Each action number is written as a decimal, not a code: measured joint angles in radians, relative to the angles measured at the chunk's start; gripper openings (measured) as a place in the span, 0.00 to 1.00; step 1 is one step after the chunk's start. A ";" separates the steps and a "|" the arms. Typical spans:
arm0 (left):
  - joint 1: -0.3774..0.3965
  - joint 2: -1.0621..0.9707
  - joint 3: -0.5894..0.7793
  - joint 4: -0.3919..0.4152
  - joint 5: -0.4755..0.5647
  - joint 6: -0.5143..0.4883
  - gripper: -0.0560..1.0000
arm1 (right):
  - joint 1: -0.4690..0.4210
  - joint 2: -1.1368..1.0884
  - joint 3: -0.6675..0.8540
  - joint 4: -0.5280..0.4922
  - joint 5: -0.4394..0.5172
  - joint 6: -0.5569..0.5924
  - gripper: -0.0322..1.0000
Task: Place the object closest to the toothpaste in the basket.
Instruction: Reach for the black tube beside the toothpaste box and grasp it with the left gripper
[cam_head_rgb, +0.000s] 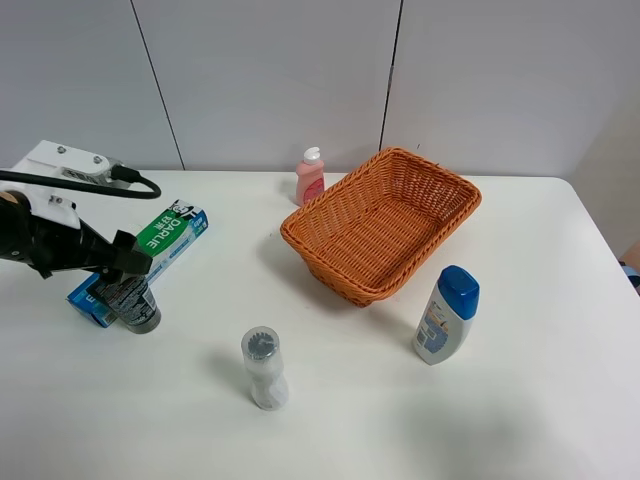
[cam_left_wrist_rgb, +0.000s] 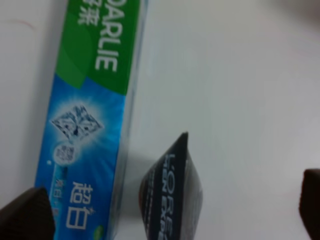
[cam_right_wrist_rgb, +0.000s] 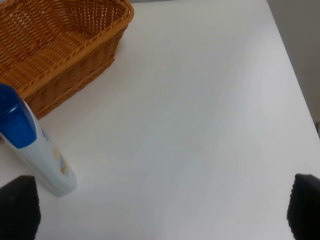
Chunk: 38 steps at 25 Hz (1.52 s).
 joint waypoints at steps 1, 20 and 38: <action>0.000 0.018 0.000 0.000 -0.004 0.008 0.99 | 0.000 0.000 0.000 0.000 0.000 0.000 0.99; 0.000 0.236 -0.001 0.058 -0.095 0.022 0.99 | 0.000 0.000 0.000 0.000 0.000 0.000 0.99; 0.000 0.294 -0.011 0.060 -0.114 0.009 0.86 | 0.000 0.000 0.000 0.000 0.000 0.000 0.99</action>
